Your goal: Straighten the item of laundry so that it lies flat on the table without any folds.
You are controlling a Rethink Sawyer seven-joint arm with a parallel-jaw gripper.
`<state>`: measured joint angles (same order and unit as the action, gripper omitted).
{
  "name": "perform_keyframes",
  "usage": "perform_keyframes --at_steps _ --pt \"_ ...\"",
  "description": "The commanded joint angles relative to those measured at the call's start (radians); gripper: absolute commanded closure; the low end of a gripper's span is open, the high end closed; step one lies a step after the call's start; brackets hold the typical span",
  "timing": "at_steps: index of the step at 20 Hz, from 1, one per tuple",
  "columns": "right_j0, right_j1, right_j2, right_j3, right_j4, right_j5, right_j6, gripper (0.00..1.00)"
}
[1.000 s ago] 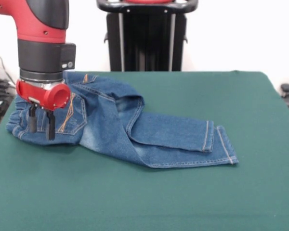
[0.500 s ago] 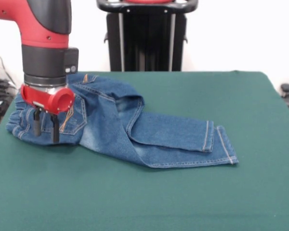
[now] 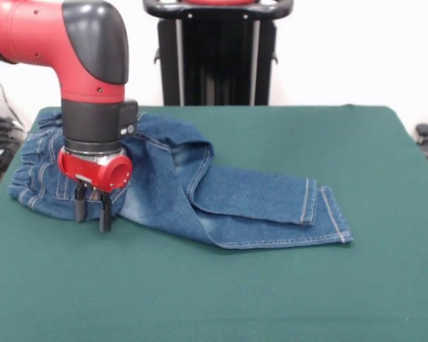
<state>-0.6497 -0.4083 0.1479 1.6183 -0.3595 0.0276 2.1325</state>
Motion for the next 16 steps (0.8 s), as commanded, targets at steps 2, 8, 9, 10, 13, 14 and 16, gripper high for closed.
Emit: perform_keyframes --at_steps 2,8,9,10,13,14,16 --pt "0.089 0.026 -0.039 0.131 0.068 -0.017 0.199 0.0" --pt "0.104 -0.054 -0.065 0.202 0.096 0.026 0.185 0.0" --pt "0.104 -0.068 -0.068 0.209 0.098 0.038 0.177 0.0" --pt "0.103 -0.083 -0.071 0.212 0.098 0.054 0.168 0.0" --pt "0.095 -0.127 -0.074 0.225 0.097 0.1 0.138 0.0" --pt "0.09 -0.139 -0.073 0.228 0.098 0.114 0.131 0.0" --pt "0.085 -0.145 -0.071 0.229 0.099 0.119 0.124 0.0"
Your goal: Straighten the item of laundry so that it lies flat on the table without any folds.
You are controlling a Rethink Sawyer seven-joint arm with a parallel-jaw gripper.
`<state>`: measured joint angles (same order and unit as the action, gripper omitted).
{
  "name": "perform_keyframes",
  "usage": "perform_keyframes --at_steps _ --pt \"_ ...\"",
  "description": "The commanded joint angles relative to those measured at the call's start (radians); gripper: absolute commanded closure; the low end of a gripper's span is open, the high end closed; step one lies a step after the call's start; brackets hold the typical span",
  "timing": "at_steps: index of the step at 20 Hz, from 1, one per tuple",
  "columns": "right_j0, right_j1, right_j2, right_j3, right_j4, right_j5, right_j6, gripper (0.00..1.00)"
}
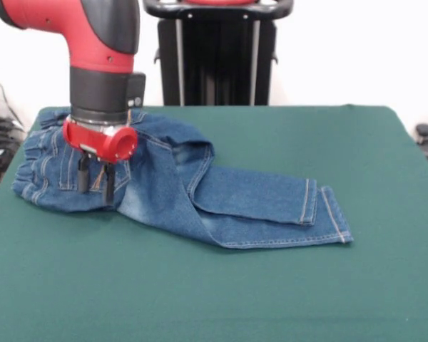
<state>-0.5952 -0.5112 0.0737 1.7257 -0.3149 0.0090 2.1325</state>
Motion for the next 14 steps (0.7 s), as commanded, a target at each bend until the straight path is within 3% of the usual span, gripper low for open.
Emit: perform_keyframes --at_steps 1,14 --pt "0.027 -0.037 0.006 0.119 0.054 0.135 0.122 0.0" --pt "0.026 0.056 0.026 0.083 0.061 0.042 0.147 0.0"
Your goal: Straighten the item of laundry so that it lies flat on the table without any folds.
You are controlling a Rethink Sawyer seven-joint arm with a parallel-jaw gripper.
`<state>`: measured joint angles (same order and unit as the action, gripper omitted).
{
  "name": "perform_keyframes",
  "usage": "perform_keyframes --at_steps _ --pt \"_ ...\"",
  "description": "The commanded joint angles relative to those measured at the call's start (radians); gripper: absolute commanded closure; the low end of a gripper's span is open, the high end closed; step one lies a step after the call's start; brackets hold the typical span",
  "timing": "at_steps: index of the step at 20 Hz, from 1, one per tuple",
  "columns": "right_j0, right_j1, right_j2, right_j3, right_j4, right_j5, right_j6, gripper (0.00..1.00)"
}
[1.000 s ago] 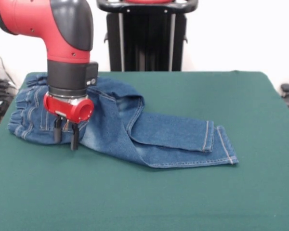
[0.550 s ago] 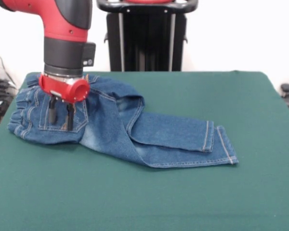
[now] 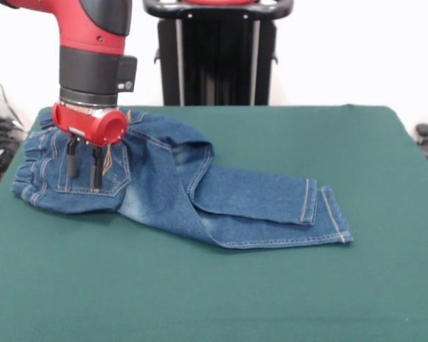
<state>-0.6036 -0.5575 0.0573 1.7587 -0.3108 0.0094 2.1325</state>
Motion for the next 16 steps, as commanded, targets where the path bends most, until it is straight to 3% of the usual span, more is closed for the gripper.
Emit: perform_keyframes --at_steps 1,16 --pt "0.035 0.116 0.044 0.044 0.058 0.027 0.151 0.0" --pt "0.039 0.191 0.046 0.024 0.061 -0.049 0.144 0.0"
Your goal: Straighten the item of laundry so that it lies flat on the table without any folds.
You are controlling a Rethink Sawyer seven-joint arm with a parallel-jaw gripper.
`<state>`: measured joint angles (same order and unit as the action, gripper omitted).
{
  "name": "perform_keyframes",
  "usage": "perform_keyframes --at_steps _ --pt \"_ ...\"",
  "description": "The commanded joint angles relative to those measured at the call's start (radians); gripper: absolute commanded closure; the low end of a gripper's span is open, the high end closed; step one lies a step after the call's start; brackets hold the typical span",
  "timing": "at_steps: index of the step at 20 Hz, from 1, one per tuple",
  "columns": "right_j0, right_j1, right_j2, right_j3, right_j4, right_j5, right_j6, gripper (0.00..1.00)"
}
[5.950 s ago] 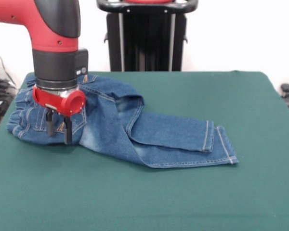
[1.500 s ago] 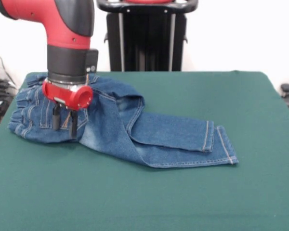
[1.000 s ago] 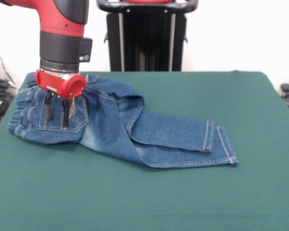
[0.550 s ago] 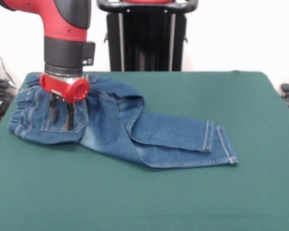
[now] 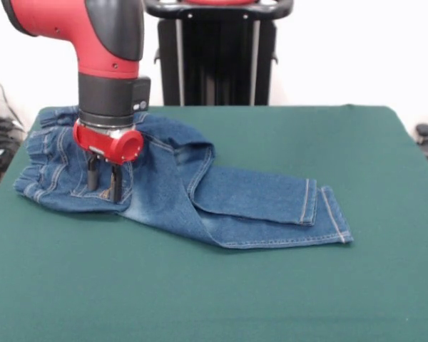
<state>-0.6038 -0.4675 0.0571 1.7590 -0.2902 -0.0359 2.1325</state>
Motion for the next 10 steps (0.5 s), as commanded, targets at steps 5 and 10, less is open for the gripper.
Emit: perform_keyframes --at_steps 5,10 --pt "0.061 0.102 0.021 0.007 0.016 -0.03 0.126 1.0" --pt "0.044 0.063 0.03 0.008 0.014 0.015 0.106 1.0"
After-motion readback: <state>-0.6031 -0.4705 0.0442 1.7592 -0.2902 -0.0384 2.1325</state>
